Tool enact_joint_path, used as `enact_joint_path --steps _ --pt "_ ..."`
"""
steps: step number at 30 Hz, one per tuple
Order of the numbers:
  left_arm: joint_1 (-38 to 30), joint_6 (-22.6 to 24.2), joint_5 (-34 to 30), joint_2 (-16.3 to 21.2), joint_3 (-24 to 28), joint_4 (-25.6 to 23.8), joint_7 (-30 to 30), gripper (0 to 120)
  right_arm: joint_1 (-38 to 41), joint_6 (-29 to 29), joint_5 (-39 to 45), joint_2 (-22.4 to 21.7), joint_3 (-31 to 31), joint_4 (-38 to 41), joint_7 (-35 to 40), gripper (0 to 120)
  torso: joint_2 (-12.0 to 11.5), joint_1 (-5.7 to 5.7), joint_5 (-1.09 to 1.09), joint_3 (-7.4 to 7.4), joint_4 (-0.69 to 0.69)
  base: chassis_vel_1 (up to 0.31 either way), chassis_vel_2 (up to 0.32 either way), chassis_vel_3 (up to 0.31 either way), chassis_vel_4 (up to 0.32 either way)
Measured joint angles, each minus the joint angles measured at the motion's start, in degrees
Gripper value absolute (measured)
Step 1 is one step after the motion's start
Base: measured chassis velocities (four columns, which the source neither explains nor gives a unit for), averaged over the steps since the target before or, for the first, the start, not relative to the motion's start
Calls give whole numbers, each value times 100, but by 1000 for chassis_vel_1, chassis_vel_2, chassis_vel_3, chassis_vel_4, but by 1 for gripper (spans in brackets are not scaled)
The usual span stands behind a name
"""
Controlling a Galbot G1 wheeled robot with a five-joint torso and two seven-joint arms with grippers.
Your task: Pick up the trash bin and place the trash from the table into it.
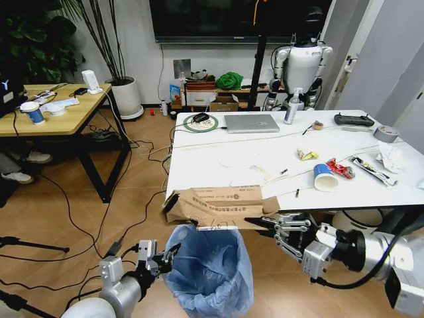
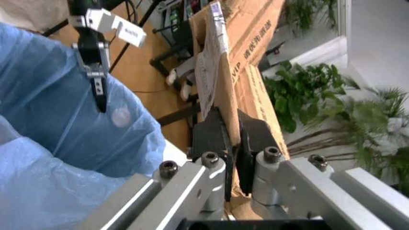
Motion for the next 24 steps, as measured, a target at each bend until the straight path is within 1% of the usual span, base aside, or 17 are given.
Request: enact_joint_path --steps 2,4,5,8,13,15,16,18,19,21,24 --pt "43 3 8 -42 -42 -11 -4 0 321 -166 -10 -3 -383 -125 -25 0 0 0 4 0 0 0 0 0 0" --pt "54 8 4 -64 -66 -28 -12 0 576 -276 -82 1 -660 -229 -66 0 0 0 1 0 0 0 0 0 0" --pt "54 8 4 -64 -66 -28 -12 0 576 -276 -82 1 -660 -229 -66 0 0 0 1 0 0 0 0 0 0" --pt "-40 32 -37 -6 -52 -39 -15 0 938 -280 -319 9 -946 -402 -219 0 0 0 2 0 1 0 0 0 0" --pt "-269 41 -158 147 47 -11 -9 0 1025 -268 -370 -35 -942 -464 -249 0 0 0 0 0 0 0 0 0 0" --pt "-397 31 -296 400 120 25 24 0 990 -187 -442 -43 -828 -521 -249 0 0 0 0 0 -2 0 0 0 0" --pt "-439 25 -356 498 151 38 29 0 973 -130 -492 -26 -793 -551 -254 0 0 0 0 0 -1 0 0 0 0" --pt "-786 2 -623 964 385 164 33 0 933 30 -643 71 -721 -645 -299 0 0 0 3 0 -2 0 0 0 0" --pt "-937 -1 -683 1064 499 231 33 0 930 50 -700 104 -718 -655 -309 0 0 0 1 0 -1 0 0 0 0" --pt "-1053 -2 -728 1138 597 280 34 0 926 71 -747 128 -713 -658 -318 0 0 0 0 0 -2 0 0 0 0" --pt "-1228 -17 -772 1287 721 404 111 0 825 130 -819 148 -632 -656 -334 0 0 0 2 0 -1 0 0 0 0"
